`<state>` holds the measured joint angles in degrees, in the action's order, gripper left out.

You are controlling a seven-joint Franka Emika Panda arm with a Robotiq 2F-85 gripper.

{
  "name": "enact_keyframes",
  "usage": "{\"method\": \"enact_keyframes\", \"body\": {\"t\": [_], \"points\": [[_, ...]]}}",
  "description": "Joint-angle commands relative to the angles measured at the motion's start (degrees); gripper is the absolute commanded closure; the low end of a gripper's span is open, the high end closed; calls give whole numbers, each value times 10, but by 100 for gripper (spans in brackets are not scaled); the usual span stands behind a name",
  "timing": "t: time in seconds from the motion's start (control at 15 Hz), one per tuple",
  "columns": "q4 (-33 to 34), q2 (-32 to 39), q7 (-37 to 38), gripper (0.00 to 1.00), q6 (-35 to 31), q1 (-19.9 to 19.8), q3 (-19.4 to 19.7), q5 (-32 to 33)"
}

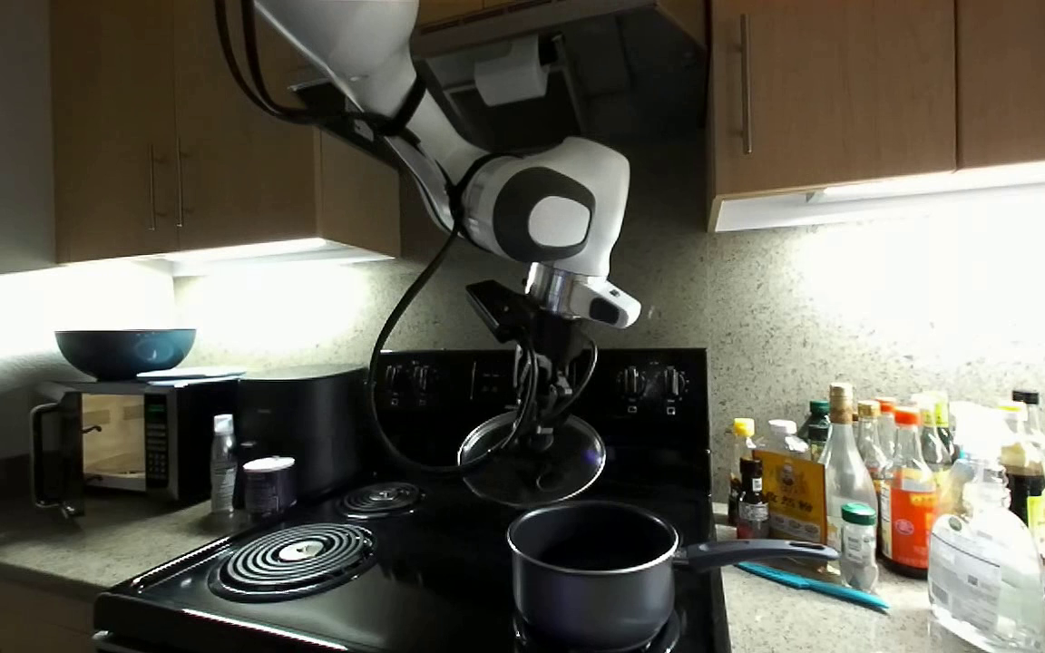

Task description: Pick up the lid from the stove and put it on the pot

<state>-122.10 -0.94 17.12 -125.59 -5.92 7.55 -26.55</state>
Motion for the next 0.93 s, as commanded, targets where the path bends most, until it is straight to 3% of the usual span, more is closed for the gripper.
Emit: {"method": "enact_keyframes", "body": {"t": [0.0, 0.13, 0.2, 0.87], "points": [[1, 2, 0, 52, 1, -5, -2, 0], [1, 6, 0, 52, 1, 0, -6, 0], [1, 7, 0, 77, 1, 1, -9, 0], [0, 4, 40, 77, 10, -29, 22, -6]]}}
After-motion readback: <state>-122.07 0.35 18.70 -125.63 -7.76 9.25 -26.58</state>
